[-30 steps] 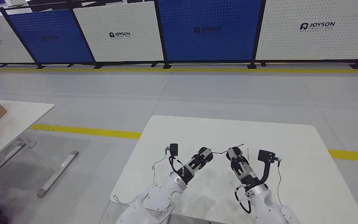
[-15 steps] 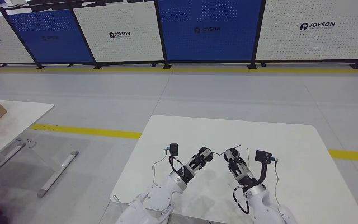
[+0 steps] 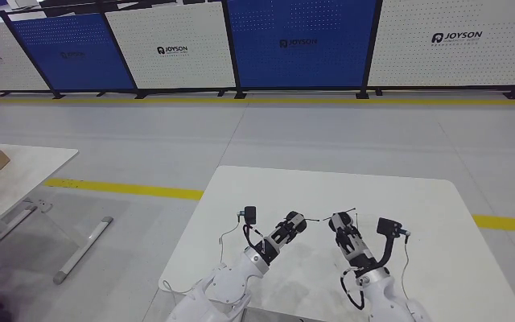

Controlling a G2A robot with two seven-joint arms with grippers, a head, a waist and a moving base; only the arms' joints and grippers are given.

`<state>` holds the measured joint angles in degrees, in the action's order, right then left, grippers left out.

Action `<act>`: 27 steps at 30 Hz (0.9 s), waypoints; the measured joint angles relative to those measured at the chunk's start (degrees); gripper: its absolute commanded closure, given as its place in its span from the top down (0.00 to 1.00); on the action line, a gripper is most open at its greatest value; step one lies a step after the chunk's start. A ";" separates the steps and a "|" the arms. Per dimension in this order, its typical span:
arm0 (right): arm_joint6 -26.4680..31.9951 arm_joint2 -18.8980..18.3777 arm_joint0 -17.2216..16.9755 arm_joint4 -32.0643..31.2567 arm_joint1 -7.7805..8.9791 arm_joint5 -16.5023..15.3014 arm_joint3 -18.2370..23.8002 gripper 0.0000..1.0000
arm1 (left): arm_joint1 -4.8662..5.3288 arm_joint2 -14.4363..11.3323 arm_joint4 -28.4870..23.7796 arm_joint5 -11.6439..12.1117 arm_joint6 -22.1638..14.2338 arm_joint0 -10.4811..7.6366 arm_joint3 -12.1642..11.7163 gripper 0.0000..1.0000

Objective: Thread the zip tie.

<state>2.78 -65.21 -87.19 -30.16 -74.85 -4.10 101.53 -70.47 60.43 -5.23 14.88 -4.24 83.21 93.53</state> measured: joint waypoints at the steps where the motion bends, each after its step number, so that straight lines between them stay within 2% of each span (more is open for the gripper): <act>1: 0.09 -0.05 -0.04 -0.06 0.00 -0.06 0.07 0.00 | 0.00 0.00 0.00 0.00 0.00 0.00 0.00 0.00; 16: 1.67 1.49 1.93 -0.76 -0.48 1.03 -1.76 0.00 | 0.00 0.00 0.00 0.00 0.00 0.00 0.00 0.00; 27: 2.09 1.76 1.84 -0.33 -0.67 0.80 -1.98 0.00 | 0.00 0.00 0.00 0.00 0.00 0.00 0.00 0.00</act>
<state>4.86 -63.45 -85.36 -30.48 -75.52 -3.31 99.54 -70.47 60.43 -5.23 14.88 -4.24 83.21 93.53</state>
